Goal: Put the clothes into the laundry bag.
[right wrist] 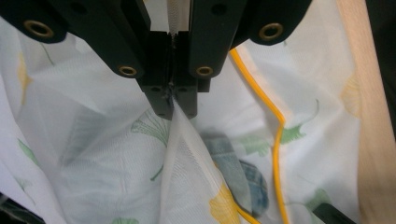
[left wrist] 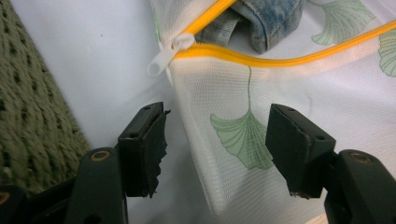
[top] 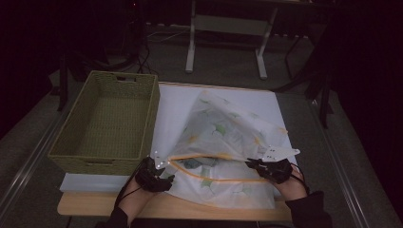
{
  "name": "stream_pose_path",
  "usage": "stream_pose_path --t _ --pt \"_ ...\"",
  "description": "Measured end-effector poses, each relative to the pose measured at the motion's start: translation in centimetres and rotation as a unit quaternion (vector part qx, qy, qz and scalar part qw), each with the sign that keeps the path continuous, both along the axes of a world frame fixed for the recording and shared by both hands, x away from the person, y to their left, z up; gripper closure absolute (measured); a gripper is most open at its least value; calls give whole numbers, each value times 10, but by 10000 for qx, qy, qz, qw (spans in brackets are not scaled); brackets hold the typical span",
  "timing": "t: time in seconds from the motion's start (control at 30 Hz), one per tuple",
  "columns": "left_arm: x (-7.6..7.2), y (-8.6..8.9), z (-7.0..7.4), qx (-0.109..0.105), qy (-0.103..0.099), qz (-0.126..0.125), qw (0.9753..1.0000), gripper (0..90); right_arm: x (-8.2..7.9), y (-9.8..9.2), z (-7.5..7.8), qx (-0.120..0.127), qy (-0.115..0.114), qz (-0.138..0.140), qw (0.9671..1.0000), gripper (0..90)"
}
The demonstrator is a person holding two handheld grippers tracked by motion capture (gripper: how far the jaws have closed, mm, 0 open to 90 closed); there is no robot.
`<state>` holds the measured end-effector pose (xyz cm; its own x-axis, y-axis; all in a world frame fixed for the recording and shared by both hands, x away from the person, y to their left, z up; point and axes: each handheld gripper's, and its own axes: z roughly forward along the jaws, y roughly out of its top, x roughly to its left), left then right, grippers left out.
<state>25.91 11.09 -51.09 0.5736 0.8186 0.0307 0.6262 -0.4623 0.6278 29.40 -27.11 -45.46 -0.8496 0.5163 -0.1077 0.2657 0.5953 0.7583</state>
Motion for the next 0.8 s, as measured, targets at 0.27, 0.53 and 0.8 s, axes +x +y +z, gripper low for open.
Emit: stream_pose_path --t 0.27,0.53,0.8 --pt "6 5 -3 -251 140 67 9996 462 1 0 0 303 164 16 9994 660" --pt "18 -1 -3 -256 152 235 9993 522 -8 21 9 333 54 313 9989 655" --pt "19 1 4 -116 173 67 9998 851 -10 30 16 383 16 434 9983 634"
